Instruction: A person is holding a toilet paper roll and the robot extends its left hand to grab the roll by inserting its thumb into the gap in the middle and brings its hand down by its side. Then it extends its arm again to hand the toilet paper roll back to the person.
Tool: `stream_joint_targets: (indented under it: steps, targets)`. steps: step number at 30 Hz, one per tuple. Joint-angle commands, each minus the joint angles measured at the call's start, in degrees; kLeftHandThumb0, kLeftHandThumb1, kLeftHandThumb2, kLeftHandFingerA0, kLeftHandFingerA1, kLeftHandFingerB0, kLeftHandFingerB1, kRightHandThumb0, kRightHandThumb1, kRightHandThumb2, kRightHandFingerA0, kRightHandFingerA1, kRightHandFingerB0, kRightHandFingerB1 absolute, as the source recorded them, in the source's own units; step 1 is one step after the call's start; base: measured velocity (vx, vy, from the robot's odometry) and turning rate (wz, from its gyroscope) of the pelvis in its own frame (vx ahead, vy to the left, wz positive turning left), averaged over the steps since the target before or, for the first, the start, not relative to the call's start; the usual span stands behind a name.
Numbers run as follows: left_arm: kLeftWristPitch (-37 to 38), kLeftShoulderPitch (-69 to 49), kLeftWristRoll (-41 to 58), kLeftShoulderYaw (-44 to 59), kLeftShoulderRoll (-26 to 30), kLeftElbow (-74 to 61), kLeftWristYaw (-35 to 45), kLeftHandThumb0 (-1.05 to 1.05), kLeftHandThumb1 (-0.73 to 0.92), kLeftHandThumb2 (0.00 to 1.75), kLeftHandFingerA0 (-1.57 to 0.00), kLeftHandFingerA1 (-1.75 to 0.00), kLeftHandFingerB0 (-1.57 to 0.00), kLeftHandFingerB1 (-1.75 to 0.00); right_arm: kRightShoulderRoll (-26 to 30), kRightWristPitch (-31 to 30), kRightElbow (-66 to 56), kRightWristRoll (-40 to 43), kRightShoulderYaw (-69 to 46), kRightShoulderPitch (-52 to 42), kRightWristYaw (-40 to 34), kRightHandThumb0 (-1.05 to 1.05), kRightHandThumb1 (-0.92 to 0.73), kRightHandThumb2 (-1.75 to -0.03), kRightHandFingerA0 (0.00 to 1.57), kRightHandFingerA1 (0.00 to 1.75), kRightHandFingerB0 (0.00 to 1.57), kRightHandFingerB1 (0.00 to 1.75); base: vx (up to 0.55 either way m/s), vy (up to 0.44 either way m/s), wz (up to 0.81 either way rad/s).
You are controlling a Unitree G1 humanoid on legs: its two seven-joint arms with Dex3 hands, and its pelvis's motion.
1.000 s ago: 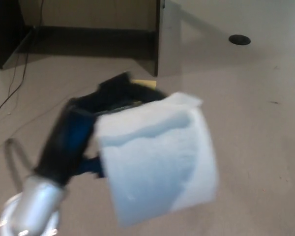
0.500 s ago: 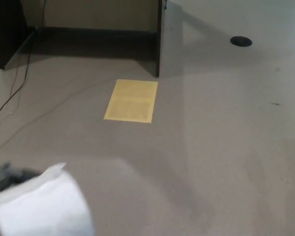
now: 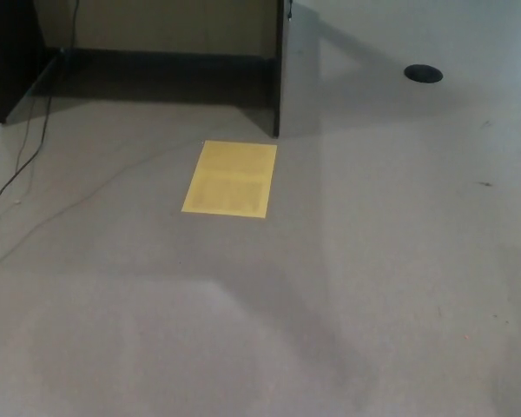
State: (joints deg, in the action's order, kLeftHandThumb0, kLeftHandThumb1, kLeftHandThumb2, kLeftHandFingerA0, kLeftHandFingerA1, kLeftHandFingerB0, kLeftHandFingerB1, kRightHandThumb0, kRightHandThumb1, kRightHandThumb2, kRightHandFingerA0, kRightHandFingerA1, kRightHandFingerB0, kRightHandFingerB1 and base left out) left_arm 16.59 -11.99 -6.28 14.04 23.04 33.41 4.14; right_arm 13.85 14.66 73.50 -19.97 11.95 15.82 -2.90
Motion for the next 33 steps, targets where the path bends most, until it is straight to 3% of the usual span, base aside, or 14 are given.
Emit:
stream_joint_targets:
  steps: [1,6,8,10,11,14,19,20,21,23,29,33]
  targets:
    - [13.2,0.8,-12.2,-5.2,7.1,18.9,-17.6,-0.14,0.78,0.63,-0.87,-1.33,-0.74,-1.17,0.8,-0.2,0.0,0.3,-0.4,0.7,0.1,-0.32,-0.66,-0.59,0.74,0.68,0.59,0.46,0.00,0.000,0.00]
    - [14.4,1.2,-7.2,-5.2,7.1,23.0,-13.2,-0.17,0.77,0.63,-0.87,-1.41,-0.73,-1.19,0.5,-0.2,0.3,-0.5,0.5,0.8,-0.1,-0.33,-0.66,-0.59,0.73,0.64,0.58,0.46,0.00,0.000,0.00]
    - [17.1,1.8,-5.2,-4.4,6.8,25.2,-11.7,-0.15,0.78,0.67,-0.85,-1.48,-0.71,-1.32,0.5,-0.7,0.1,-0.6,0.7,1.6,0.2,-0.34,-0.65,-0.59,0.75,0.62,0.58,0.46,0.00,0.000,0.00]
    - [17.1,1.8,-4.6,-4.2,6.6,25.9,-11.3,-0.27,0.82,0.68,-0.91,-1.48,-0.70,-1.36,0.6,-0.5,0.0,-0.6,0.7,1.5,0.4,-0.35,-0.65,-0.59,0.74,0.68,0.61,0.47,0.00,0.000,0.00]
    - [18.7,2.1,-0.6,-1.8,5.3,26.0,-8.4,-0.18,0.81,0.67,-0.92,-1.42,-0.77,-1.24,0.7,-0.3,-0.2,-0.5,0.7,1.4,0.5,-0.33,-0.65,-0.59,0.75,0.69,0.60,0.47,0.00,0.000,0.00]
    - [22.2,2.2,2.0,0.4,4.5,27.3,-6.7,-0.12,0.81,0.70,-0.91,-1.38,-0.79,-1.22,0.9,0.5,0.1,-0.9,1.4,0.0,0.7,-0.34,-0.66,-0.59,0.71,0.58,0.58,0.46,0.00,0.000,0.00]
    - [23.0,5.5,6.8,3.5,3.8,23.2,-1.3,-0.22,0.80,0.66,-0.91,-1.38,-0.79,-1.16,1.2,-0.4,0.2,-0.9,1.6,-0.3,0.6,-0.33,-0.66,-0.59,0.73,0.60,0.58,0.45,0.00,0.000,0.00]
    - [22.8,6.3,5.8,2.9,5.0,19.1,-1.7,-0.16,0.85,0.65,-0.89,-1.43,-0.76,-1.20,1.1,-0.2,0.2,-0.5,1.2,-0.2,0.5,-0.33,-0.65,-0.59,0.72,0.62,0.58,0.46,0.00,0.000,0.00]
    - [25.3,7.0,6.4,2.7,5.3,11.1,-1.1,-0.04,0.76,0.84,-0.94,-1.47,-0.77,-1.24,0.9,-0.4,0.2,-0.1,0.8,-0.4,0.4,-0.34,-0.65,-0.59,0.71,0.60,0.58,0.46,0.00,0.000,0.07]
    - [23.3,7.7,7.8,2.5,5.3,4.9,0.6,-0.10,0.73,0.88,-0.93,-1.43,-0.77,-1.19,0.8,-0.4,0.3,0.0,0.7,-1.0,0.4,-0.35,-0.65,-0.59,0.71,0.63,0.58,0.46,0.00,0.000,0.00]
    - [13.8,8.3,9.5,-0.4,3.6,-16.6,3.3,-0.12,0.73,0.84,-0.94,-1.31,-0.78,-1.19,1.2,0.4,0.1,-0.7,1.4,-2.7,-0.4,-0.32,-0.66,-0.60,0.74,0.65,0.57,0.46,0.00,0.000,0.00]
    - [7.0,14.5,5.8,-4.9,2.2,-30.5,2.7,-0.02,0.80,0.74,-0.92,-1.36,-0.74,-1.17,1.0,0.1,0.0,0.0,0.8,-2.1,0.5,-0.34,-0.67,-0.60,0.72,0.62,0.57,0.45,0.00,0.000,0.00]
